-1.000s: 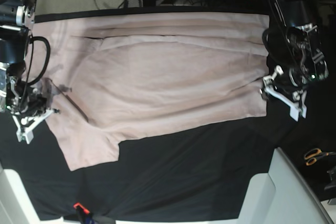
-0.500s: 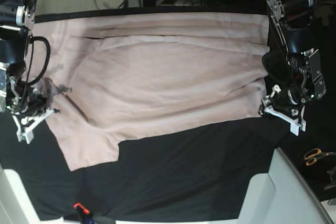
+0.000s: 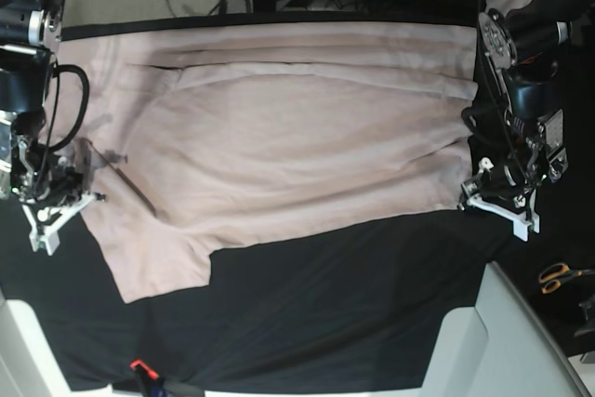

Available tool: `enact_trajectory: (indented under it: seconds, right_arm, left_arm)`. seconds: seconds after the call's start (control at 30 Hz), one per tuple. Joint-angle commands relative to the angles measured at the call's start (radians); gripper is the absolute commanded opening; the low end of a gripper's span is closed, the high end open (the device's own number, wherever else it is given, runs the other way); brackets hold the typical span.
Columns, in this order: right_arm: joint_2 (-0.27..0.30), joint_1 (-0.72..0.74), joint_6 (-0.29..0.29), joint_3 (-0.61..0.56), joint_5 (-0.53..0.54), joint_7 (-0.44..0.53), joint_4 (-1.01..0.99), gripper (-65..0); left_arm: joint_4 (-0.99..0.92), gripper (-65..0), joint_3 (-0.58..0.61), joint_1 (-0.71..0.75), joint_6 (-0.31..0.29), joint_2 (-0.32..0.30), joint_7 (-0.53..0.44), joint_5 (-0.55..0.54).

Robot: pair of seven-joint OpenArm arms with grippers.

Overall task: Fold the T-shirt properly
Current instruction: 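Hold the side edges with both grippers and tighten the grip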

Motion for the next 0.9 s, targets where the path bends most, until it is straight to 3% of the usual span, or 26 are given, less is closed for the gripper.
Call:
enact_trajectory:
  seconds: [0.0, 0.23, 0.8, 0.87]
  right_arm:
    - [0.017, 0.026, 0.004, 0.000, 0.007, 0.016, 0.017, -65.0]
    - [0.017, 0.026, 0.004, 0.000, 0.007, 0.017, 0.017, -65.0]
    - [0.017, 0.029, 0.004, 0.000, 0.007, 0.017, 0.017, -65.0]
    - [0.017, 0.029, 0.004, 0.000, 0.007, 0.017, 0.017, -65.0]
  left_arm:
    - [-0.001, -31.1, 0.001, 0.000, 0.004, 0.002, 0.029, -0.004]
    - [0.000, -31.3, 0.001, 0.000, 0.002, 0.005, 0.035, -0.081]
    - [0.000, -31.6, 0.002, 0.010, -0.003, 0.036, 0.093, -0.082]
    - [0.000, -31.6, 0.002, 0.012, -0.024, 0.038, 0.093, -0.081]
